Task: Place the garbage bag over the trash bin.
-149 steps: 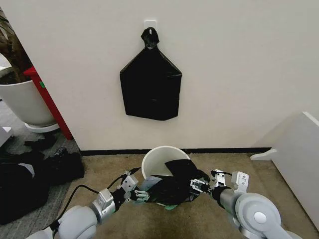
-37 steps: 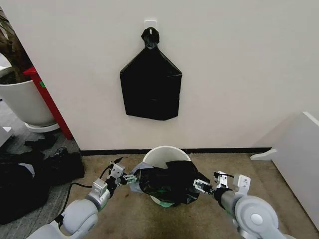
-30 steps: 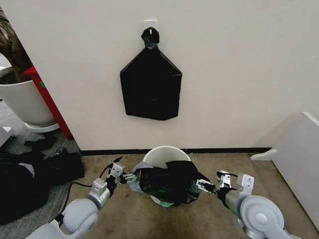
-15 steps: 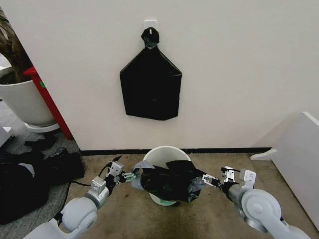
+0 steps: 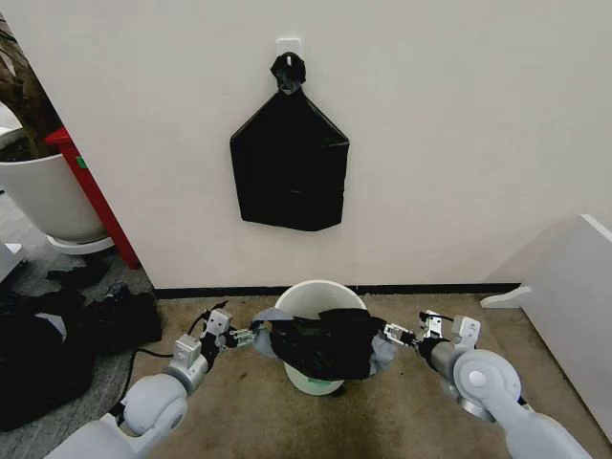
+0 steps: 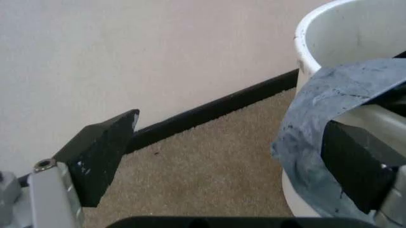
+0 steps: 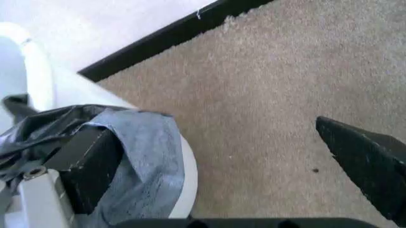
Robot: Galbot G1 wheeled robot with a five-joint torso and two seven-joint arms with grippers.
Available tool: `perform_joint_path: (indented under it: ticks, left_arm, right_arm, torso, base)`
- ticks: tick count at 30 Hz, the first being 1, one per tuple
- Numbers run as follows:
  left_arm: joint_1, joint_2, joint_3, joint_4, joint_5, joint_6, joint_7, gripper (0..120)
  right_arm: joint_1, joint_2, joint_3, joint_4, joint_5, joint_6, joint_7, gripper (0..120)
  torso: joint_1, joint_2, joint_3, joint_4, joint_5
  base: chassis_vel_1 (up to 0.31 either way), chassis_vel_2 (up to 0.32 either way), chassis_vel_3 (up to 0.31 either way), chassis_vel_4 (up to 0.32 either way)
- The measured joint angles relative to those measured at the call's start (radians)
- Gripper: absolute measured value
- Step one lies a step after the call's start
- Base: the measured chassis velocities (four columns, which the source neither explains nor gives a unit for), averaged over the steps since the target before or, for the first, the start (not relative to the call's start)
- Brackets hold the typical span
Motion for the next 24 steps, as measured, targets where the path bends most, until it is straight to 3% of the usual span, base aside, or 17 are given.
perform_joint_path:
  ticks: [13, 24]
  left_arm:
    - [-0.007, -0.041, -0.01, 0.016, -0.038, 0.001, -0.079, 100]
    - [-0.016, -0.078, 0.014, 0.087, -0.03, 0.012, -0.073, 100]
  right_arm:
    - [0.024, 0.033, -0.002, -0.028, -0.055, 0.02, -0.054, 100]
    - [0.041, 0.045, -0.004, -0.117, -0.071, 0.023, -0.127, 100]
  torso:
    - [0.0, 0.0, 0.0, 0.0001, -0.0001]
    - [0.0, 0.0, 0.0, 0.0, 0.0]
  base:
    - [0.0, 0.0, 0.0, 0.0]
    - [0.0, 0.0, 0.0, 0.0]
